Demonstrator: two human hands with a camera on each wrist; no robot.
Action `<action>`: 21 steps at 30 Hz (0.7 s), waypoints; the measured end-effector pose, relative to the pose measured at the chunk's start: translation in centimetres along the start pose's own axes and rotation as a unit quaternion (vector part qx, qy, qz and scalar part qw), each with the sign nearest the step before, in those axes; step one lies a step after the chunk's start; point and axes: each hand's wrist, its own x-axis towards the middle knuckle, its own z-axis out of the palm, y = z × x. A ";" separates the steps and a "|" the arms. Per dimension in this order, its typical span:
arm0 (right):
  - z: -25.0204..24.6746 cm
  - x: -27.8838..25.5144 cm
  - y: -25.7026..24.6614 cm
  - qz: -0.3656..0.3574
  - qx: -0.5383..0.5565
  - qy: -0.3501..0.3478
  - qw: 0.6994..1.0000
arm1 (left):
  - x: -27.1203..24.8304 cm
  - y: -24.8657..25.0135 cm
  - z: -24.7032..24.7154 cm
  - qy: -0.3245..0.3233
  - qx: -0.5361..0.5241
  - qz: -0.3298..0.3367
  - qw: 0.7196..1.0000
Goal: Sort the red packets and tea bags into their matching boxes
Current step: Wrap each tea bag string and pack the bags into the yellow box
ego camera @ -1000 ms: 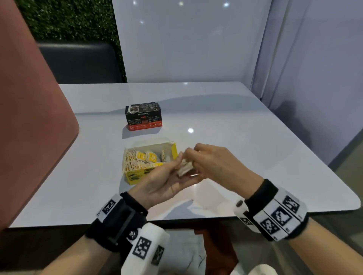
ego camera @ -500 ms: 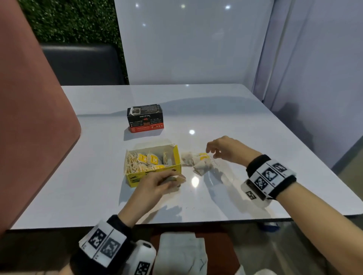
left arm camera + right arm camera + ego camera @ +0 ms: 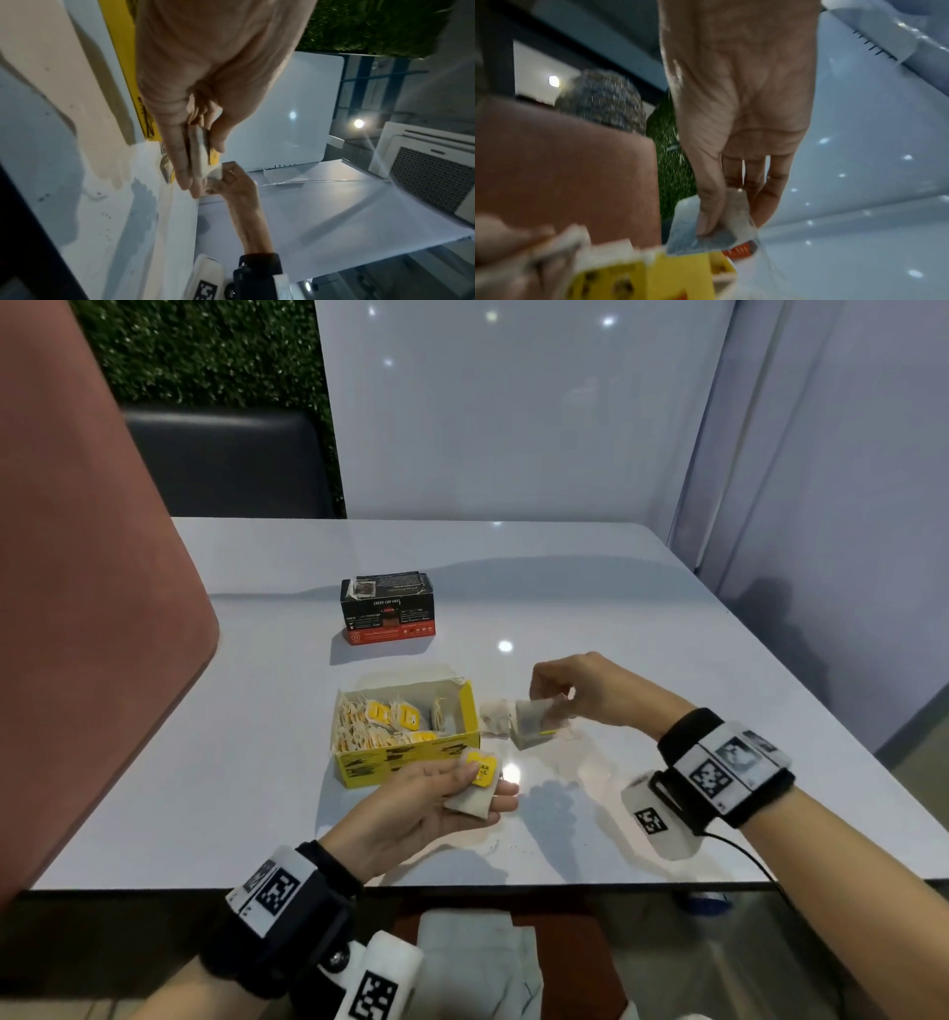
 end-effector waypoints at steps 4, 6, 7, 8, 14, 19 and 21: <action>-1.1 -2.4 -3.5 -0.093 0.120 0.049 0.987 | 0.2 0.2 1.1 -0.039 -0.134 -0.087 0.986; -0.3 -3.2 -4.5 -0.143 0.180 0.074 0.971 | 0.2 0.5 1.6 -0.066 -0.182 -0.113 0.975; 0.4 -3.4 -4.7 -0.163 0.198 0.085 0.963 | 0.2 0.7 1.7 -0.076 -0.192 -0.116 0.972; 1.1 -3.6 -4.5 -0.179 0.209 0.091 0.957 | 0.2 0.8 1.8 -0.086 -0.199 -0.115 0.969; 3.5 -4.1 -3.1 -0.204 0.245 0.075 0.945 | -0.1 1.3 1.4 -0.100 -0.198 -0.084 0.972; 4.0 -4.1 -3.1 -0.215 0.217 0.093 0.948 | 0.0 1.3 1.5 -0.100 -0.154 -0.039 0.982; 4.1 -4.2 -3.1 -0.231 0.187 0.087 0.951 | 0.0 1.4 1.4 -0.103 -0.127 -0.035 0.986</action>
